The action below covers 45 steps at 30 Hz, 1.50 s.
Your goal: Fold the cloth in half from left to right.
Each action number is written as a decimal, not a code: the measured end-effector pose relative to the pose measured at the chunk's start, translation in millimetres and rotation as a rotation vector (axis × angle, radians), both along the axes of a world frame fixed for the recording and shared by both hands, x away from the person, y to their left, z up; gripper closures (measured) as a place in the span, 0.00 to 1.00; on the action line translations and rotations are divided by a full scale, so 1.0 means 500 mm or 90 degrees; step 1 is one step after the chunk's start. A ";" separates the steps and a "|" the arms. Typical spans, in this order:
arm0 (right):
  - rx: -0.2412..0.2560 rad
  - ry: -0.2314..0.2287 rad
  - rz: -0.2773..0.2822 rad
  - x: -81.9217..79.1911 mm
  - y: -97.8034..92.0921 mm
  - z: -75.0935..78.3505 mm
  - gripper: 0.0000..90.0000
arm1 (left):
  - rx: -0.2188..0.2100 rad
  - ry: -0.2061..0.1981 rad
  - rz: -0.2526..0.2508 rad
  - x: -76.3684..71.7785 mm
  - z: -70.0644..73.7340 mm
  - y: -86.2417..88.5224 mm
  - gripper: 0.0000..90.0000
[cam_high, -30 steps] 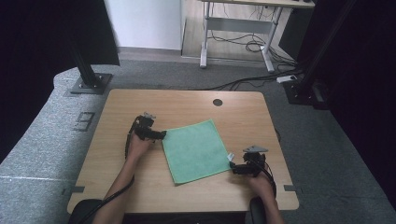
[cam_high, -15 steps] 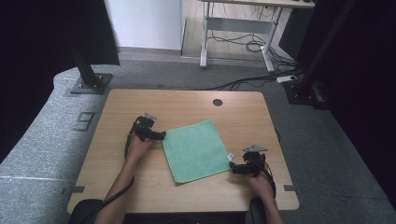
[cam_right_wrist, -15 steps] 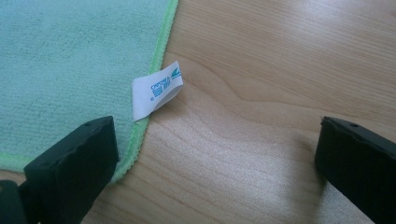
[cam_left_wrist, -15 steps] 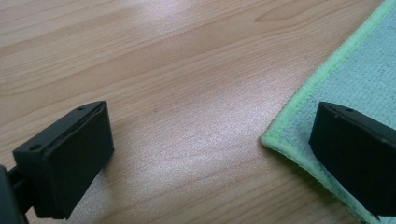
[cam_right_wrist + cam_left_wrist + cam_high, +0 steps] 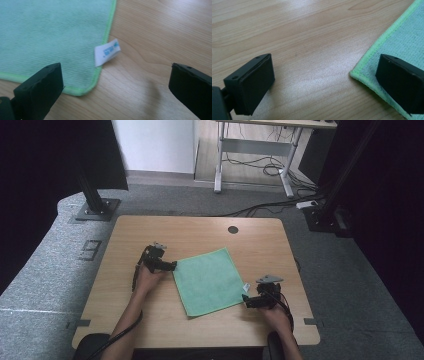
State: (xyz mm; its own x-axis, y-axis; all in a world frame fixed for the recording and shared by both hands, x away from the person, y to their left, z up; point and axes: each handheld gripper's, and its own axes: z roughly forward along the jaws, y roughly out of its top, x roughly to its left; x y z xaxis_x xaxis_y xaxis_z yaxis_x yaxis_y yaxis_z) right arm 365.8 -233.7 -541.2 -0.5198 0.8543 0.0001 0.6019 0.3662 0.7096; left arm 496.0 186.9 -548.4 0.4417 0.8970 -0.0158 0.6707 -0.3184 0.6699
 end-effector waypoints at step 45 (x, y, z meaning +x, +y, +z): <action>0.021 0.048 0.310 -0.070 0.304 0.007 0.16 | 0.000 -0.001 0.001 -0.012 0.000 0.007 0.02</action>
